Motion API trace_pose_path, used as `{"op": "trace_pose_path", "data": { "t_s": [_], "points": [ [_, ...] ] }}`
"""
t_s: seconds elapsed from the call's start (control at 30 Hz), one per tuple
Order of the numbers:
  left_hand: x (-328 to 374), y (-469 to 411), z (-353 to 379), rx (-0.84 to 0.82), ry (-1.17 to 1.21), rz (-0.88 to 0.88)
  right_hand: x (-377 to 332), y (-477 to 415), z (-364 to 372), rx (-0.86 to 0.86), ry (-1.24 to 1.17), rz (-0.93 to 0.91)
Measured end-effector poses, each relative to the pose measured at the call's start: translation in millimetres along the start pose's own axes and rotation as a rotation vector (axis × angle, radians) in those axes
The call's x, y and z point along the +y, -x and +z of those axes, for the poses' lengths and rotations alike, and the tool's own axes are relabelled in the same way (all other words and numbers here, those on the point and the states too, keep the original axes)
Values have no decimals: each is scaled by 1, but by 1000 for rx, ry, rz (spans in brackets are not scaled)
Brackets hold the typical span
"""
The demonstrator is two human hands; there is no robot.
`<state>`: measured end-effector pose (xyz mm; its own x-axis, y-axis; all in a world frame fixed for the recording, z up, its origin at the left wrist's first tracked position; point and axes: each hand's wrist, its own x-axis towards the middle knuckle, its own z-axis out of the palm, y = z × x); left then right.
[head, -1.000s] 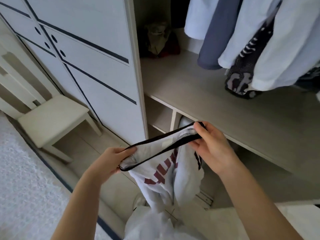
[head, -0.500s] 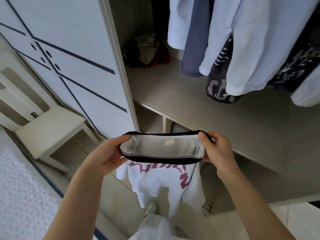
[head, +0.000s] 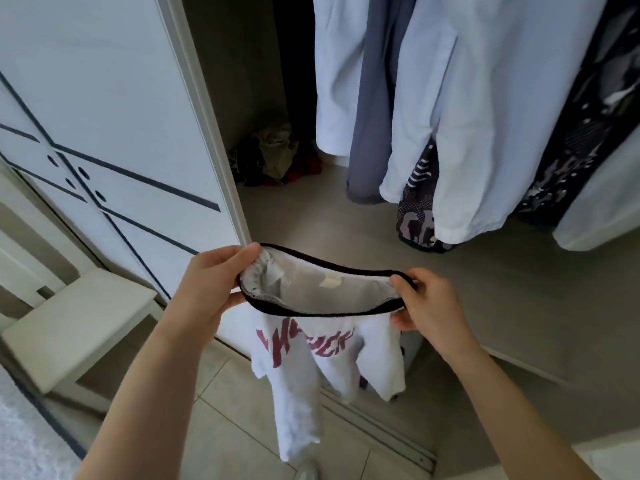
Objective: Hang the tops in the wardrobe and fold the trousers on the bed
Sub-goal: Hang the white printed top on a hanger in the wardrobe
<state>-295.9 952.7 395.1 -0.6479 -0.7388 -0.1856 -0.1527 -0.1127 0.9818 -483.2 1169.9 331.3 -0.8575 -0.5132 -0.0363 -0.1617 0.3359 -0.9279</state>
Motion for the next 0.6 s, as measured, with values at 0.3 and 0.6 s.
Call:
{"op": "trace_pose_path", "data": {
  "t_s": [0.3, 0.6],
  "points": [
    [75, -32, 29, -39, -153, 292, -45, -19, 5, 18, 667, -198],
    [148, -61, 28, -20, -234, 445, -156, -36, 11, 72, 623, -593]
  ]
}}
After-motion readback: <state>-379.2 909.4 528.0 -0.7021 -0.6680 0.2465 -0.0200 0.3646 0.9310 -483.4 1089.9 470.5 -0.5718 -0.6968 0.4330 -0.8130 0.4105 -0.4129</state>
